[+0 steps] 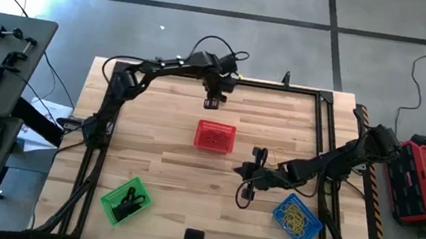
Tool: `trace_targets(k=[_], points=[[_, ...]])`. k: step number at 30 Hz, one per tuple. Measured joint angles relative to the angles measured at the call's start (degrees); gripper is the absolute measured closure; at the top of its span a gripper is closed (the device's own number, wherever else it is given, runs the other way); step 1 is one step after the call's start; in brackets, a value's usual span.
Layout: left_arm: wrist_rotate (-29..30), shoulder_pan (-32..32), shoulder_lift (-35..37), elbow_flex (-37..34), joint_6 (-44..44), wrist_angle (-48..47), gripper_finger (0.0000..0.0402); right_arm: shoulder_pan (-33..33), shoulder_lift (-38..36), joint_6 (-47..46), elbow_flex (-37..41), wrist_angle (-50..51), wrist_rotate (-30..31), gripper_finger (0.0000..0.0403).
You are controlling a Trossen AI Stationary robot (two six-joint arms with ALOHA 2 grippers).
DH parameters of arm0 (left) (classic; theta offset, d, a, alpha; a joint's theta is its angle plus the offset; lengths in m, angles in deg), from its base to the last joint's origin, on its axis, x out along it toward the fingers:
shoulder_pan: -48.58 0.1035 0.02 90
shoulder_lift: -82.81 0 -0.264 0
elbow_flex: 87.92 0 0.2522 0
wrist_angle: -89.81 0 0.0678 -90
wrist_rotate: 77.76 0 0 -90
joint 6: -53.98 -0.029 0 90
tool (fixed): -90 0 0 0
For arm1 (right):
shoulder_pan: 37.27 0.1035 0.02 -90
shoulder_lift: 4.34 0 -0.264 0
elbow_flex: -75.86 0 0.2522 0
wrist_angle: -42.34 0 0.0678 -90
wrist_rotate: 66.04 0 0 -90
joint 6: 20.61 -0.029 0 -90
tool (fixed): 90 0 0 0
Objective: Sort rubber bands into baskets
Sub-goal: Put the black rubber band into the green bin
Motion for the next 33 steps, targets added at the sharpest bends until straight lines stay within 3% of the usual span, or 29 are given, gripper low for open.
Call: trace_targets(k=[4, 11, 21, 33], points=[[1.1, 0.0, -1.1, 0.0, -4.4, 0.3, 0.0395, 0.0, 0.0, 0.1, 0.0, 0.0, 0.0, 0.0403], [2.2, 0.0, -1.1, 0.0, -10.6, 0.6, 0.0350, 0.0, 0.0, 0.4, 0.0, 0.5, 0.0, 0.0403], [0.7, 1.2, -1.4, 0.0, -13.7, 1.3, 0.0293, 0.0, 0.0, 0.6, 0.0, 0.5, 0.0, 0.0403], [2.2, 2.1, -5.5, 0.0, -16.8, 3.1, 0.0286, 0.0, 0.0, 0.5, 0.0, 0.9, -0.1, 0.0403]])
